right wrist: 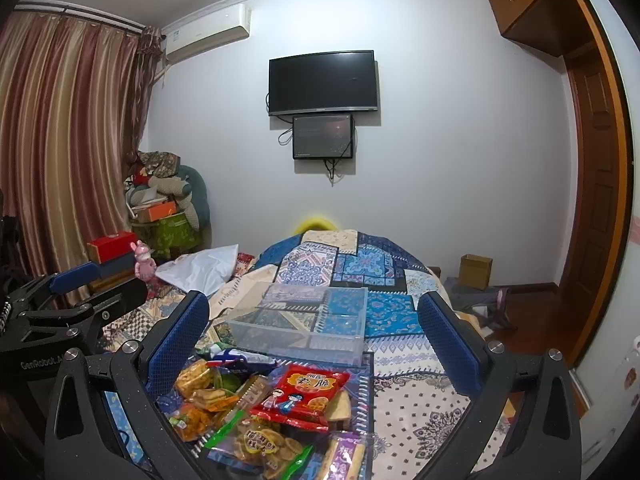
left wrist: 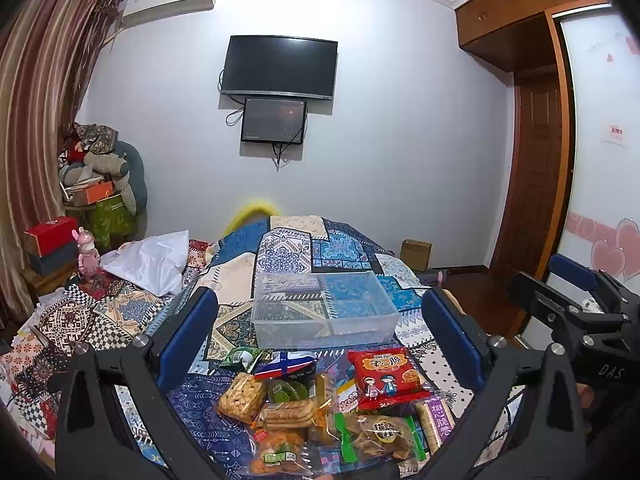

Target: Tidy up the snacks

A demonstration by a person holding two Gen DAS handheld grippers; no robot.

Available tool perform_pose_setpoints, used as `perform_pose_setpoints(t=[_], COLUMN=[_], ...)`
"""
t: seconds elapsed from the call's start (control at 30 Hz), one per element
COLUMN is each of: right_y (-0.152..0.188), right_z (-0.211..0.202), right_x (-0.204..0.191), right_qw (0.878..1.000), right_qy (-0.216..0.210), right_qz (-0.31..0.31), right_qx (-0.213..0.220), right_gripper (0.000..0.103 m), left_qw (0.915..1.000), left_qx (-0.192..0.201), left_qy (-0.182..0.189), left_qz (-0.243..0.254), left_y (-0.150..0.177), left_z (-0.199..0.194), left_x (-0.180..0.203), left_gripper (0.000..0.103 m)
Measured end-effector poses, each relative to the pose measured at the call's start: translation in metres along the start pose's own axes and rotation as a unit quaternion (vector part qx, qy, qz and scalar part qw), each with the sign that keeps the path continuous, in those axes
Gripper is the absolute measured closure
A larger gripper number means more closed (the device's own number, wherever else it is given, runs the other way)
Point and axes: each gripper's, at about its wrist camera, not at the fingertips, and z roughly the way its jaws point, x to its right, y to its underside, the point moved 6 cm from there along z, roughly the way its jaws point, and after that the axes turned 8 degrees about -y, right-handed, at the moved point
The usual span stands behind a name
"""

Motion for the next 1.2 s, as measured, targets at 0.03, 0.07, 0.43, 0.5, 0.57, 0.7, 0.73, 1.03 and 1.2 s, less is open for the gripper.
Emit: perform_pose_setpoints(t=[0.03, 0.07, 0.43, 0.5, 0.57, 0.7, 0.73, 1.03, 1.2], right_y=[0.0001, -0.0008, -0.003, -0.0035, -0.0027, -0.0035, -0.0029, -0.0002, -0.0001], right_z=[0.0, -0.0007, -0.0018, -0.0015, -0.0012, -0.0013, -0.0013, -0.0006, -0.0002], right_x=[0.0002, 0.0004, 0.0031, 0.0024, 0.003, 0.0021, 0.0025, 0.0026, 0.0042], right_qw=[1.0, 1.0, 1.0, 1.0, 1.0, 1.0, 1.0, 1.0, 1.0], right_qy=[0.001, 0.001, 0.0, -0.001, -0.001, -0.003, -0.002, -0.001, 0.001], right_qz=[0.0, -0.001, 0.005, 0.004, 0.004, 0.003, 0.003, 0.005, 0.007], right_qx=[0.001, 0.001, -0.001, -0.001, -0.001, 0.0, 0.001, -0.003, -0.004], right_gripper=[0.0, 0.0, 0.0, 0.0, 0.0, 0.0, 0.0, 0.0, 0.0], left_qw=[1.0, 1.0, 1.0, 1.0, 1.0, 1.0, 1.0, 1.0, 1.0], left_qx=[0.001, 0.001, -0.001, -0.001, 0.0, 0.0, -0.001, -0.003, 0.001], left_qy=[-0.001, -0.001, -0.001, -0.001, -0.002, -0.002, -0.001, -0.003, -0.005], left_qz=[0.001, 0.002, 0.005, 0.005, 0.004, 0.004, 0.004, 0.002, 0.004], left_y=[-0.0001, -0.0004, 0.0004, 0.0003, 0.0002, 0.0003, 0.0005, 0.0013, -0.0001], left_z=[-0.0001, -0.0004, 0.0017, 0.0015, 0.0015, 0.0011, 0.0012, 0.0024, 0.0011], left_x=[0.0006, 0.0013, 0.0037, 0.0043, 0.0042, 0.0039, 0.004, 0.003, 0.0016], left_gripper=[0.0, 0.0, 0.0, 0.0, 0.0, 0.0, 0.0, 0.0, 0.0])
